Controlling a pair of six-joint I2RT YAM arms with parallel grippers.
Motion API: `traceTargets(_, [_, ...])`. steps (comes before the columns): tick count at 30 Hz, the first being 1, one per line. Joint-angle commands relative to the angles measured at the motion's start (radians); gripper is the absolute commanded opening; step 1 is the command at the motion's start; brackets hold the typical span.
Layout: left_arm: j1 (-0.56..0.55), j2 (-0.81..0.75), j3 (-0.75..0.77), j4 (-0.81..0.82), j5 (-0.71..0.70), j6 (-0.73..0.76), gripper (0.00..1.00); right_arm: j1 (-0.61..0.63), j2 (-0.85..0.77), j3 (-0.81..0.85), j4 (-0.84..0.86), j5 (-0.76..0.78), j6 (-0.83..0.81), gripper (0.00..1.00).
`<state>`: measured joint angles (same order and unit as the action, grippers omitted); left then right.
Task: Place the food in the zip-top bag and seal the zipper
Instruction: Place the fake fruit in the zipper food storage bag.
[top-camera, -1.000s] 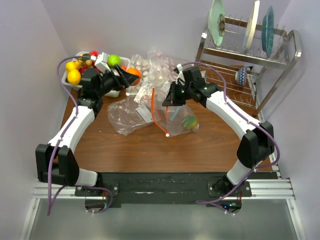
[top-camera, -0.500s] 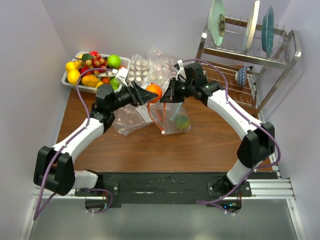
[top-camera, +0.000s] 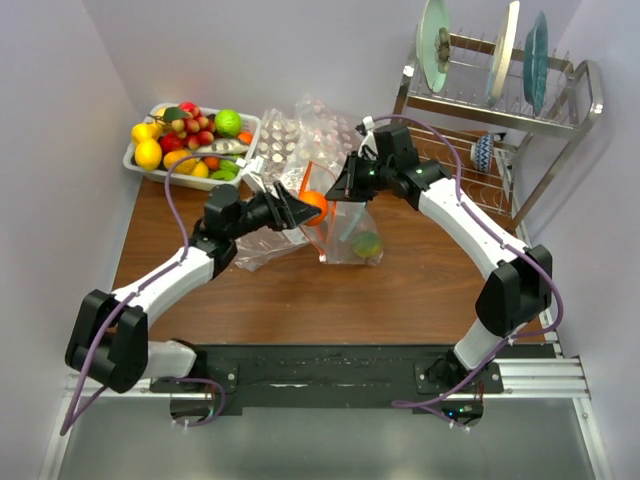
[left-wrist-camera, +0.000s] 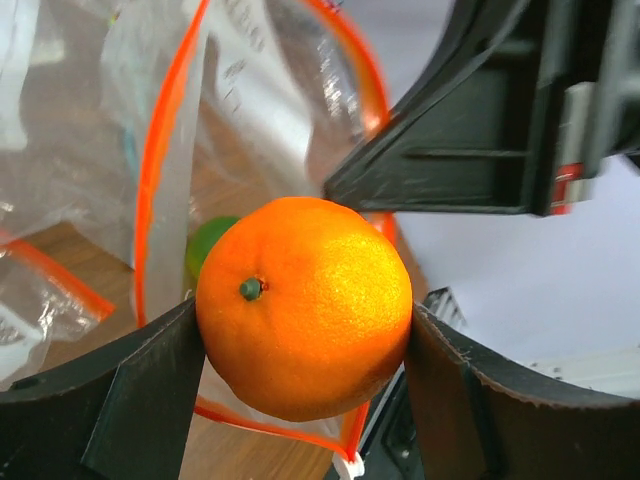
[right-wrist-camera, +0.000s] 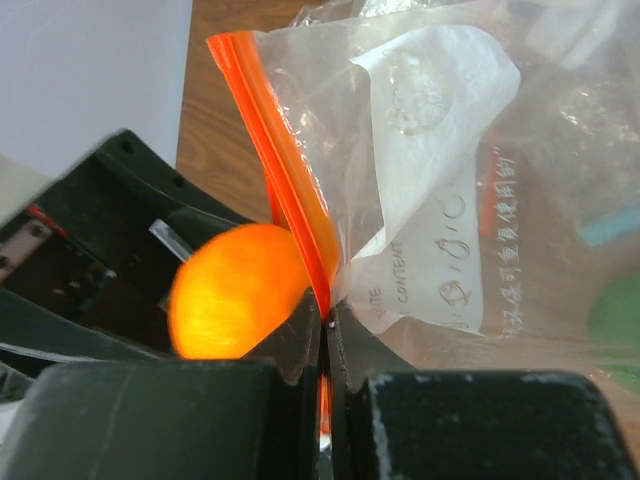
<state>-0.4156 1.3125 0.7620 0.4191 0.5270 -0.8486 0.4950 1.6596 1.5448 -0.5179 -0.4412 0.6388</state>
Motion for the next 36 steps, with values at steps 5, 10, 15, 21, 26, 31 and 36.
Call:
traceTargets(5, [-0.104,0.093,0.123,-0.227,-0.244,0.154,0.54,0.016,-0.049,0.052,0.052,-0.062,0.036,0.00])
traceTargets(10, [-0.127,0.140,0.168,-0.264,-0.288,0.154,1.00,0.017,-0.050,0.052,0.052,-0.059,0.036,0.00])
traceTargets(15, [-0.129,0.128,0.214,-0.322,-0.297,0.181,1.00,0.016,-0.054,0.052,0.038,-0.042,0.025,0.00])
traceTargets(21, [-0.127,0.091,0.333,-0.532,-0.357,0.279,1.00,0.013,-0.052,0.031,0.001,0.031,-0.013,0.00])
traceTargets(26, [-0.123,0.065,0.468,-0.687,-0.487,0.393,1.00,0.013,-0.055,-0.023,0.004,0.068,-0.028,0.00])
traceTargets(31, [0.000,0.079,0.554,-0.772,-0.571,0.448,1.00,0.014,-0.061,-0.054,0.021,0.059,-0.028,0.00])
traceTargets(36, [0.159,0.103,0.566,-0.717,-0.611,0.470,1.00,0.013,-0.075,-0.057,0.021,0.067,-0.034,0.00])
